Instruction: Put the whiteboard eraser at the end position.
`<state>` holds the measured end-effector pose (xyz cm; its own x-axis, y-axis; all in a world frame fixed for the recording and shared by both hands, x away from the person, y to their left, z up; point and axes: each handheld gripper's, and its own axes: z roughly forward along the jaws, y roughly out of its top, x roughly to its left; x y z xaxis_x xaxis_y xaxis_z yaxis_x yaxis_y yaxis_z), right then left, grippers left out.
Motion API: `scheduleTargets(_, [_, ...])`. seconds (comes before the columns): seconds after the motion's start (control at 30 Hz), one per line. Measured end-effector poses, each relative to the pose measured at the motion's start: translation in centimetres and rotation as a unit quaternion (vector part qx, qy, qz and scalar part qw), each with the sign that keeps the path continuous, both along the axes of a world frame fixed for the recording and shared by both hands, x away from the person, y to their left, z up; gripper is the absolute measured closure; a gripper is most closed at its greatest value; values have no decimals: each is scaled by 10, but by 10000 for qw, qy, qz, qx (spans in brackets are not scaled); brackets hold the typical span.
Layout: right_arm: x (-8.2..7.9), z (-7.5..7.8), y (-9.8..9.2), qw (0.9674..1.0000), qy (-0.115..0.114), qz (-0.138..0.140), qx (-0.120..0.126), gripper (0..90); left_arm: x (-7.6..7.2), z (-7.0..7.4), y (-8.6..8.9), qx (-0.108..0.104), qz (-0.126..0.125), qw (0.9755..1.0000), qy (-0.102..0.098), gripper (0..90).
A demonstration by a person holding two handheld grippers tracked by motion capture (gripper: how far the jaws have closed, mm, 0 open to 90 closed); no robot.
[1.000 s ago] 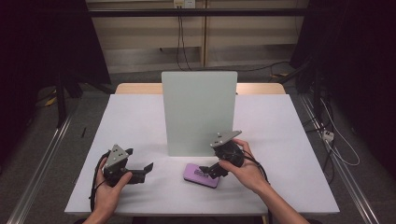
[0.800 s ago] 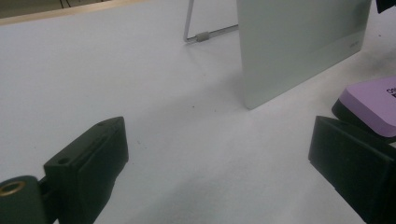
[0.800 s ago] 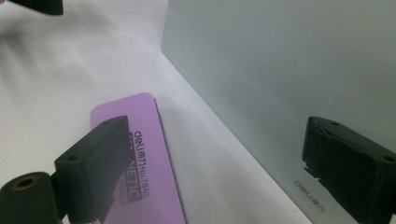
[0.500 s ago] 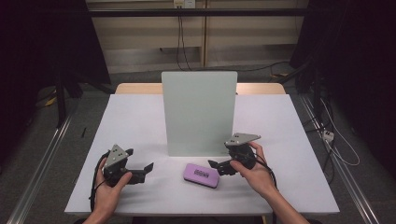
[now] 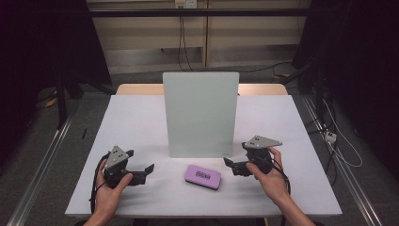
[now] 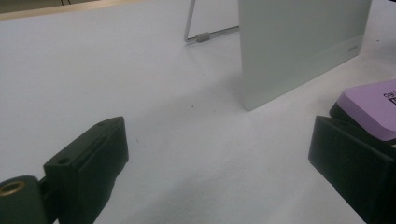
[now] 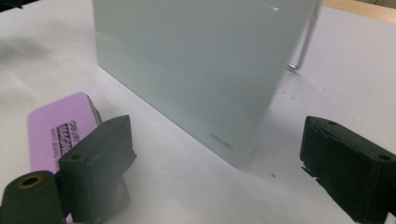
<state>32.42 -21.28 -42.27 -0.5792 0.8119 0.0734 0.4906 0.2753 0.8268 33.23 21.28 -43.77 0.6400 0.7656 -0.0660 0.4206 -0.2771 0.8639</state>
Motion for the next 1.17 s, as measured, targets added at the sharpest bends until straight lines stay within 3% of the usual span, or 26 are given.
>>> scheduleTargets(0.57, [-19, -20, -50, 9980, 225, -593, -81, 90, 1, -2, 0, 108, 75, 9999, 4, 49])
scheduleTargets(0.8, [-32, -21, -68, 9960, 42, -879, 120, 90, 1, -2, 1, 72, 145, 9999, 46, 49])
scheduleTargets(0.97, [-40, -22, -75, 9949, -70, -1001, 95, 90, 2, -1, 2, 21, 185, 9998, 64, 49])
scheduleTargets(1.17, [-37, -24, -75, 9951, -4, -985, -5, 87, 3, -1, 5, 12, 267, 9996, 50, 49])
